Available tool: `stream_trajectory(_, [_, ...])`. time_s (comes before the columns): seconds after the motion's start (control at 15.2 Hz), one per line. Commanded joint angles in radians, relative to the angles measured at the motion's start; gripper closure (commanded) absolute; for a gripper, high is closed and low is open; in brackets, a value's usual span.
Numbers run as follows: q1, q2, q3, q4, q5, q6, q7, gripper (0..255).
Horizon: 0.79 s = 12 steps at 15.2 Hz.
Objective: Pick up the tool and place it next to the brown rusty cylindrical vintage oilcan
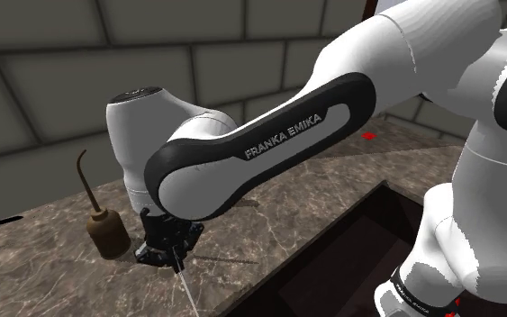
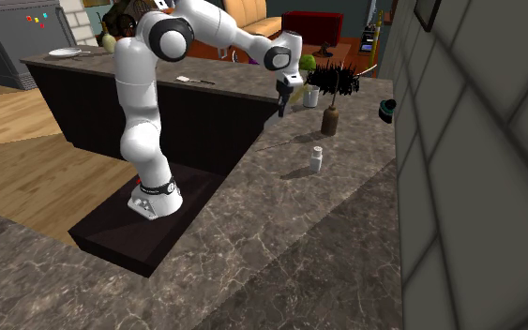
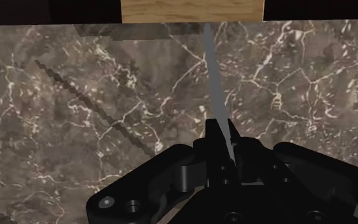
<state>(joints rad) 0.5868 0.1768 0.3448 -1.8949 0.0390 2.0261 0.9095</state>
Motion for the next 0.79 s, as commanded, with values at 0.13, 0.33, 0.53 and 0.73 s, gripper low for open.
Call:
stream_trajectory(0.13, [0.003, 0.025, -0.001, -0.029, -0.007, 0.048, 0.002, 255])
stream_trajectory(0.33, [0.005, 0.042, -0.002, -0.049, -0.013, 0.084, 0.003, 255])
stream_trajectory(0.53, [0.008, 0.062, -0.004, -0.066, -0.019, 0.12, 0.005, 255])
stream_trajectory(0.73, [0.01, 0.082, -0.006, -0.082, -0.026, 0.156, 0.007, 255])
